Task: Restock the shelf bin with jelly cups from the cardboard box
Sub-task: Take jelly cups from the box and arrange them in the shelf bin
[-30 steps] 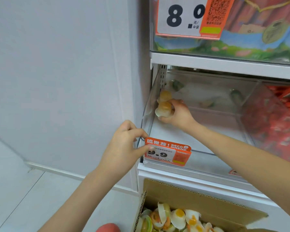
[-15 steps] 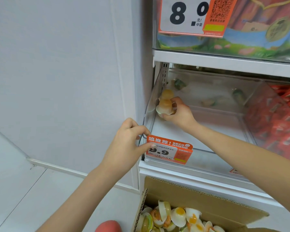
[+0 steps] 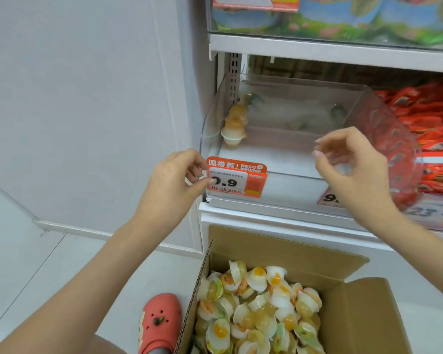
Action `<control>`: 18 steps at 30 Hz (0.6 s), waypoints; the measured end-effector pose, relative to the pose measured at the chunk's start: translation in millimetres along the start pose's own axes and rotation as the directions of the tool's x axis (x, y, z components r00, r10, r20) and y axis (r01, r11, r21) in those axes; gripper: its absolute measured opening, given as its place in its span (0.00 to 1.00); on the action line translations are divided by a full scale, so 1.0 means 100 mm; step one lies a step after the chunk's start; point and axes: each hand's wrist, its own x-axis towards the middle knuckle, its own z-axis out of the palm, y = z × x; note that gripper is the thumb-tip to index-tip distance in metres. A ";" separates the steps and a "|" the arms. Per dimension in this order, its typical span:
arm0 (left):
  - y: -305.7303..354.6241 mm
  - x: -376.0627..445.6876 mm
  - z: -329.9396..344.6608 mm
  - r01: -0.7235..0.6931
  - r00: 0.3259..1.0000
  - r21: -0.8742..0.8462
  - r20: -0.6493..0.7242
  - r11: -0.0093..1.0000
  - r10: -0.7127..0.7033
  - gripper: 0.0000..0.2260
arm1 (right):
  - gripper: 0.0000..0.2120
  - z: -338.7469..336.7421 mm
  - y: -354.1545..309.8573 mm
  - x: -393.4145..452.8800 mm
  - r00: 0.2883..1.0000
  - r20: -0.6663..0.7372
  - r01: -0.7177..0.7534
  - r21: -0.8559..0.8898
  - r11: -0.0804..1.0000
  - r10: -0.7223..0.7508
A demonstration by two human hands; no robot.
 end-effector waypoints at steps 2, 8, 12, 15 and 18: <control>0.06 -0.11 0.12 -0.031 0.995 0.039 0.096 0.999 0.027 0.07 | 0.06 -0.12 0.09 -0.47 0.999 0.053 -0.002 -0.066 0.998 0.006; 0.13 -0.56 0.90 -0.131 0.869 0.136 0.492 0.982 0.048 0.07 | 0.11 0.05 0.93 -1.69 0.796 0.485 -0.251 -0.280 0.927 0.362; -0.25 -0.97 1.52 -0.325 0.607 0.374 0.787 0.869 -0.112 0.10 | 0.10 0.24 1.50 -2.09 0.595 0.520 -0.384 -0.485 0.786 0.612; -0.51 -1.20 1.93 -0.621 0.446 0.372 0.892 0.690 -0.079 0.22 | 0.09 0.43 1.80 -2.35 0.339 0.383 -0.680 -0.532 0.505 0.859; -0.58 -1.33 2.30 -0.817 0.317 0.242 0.947 0.523 0.057 0.23 | 0.19 0.65 1.94 -2.56 0.050 0.297 -0.918 -0.363 0.161 0.954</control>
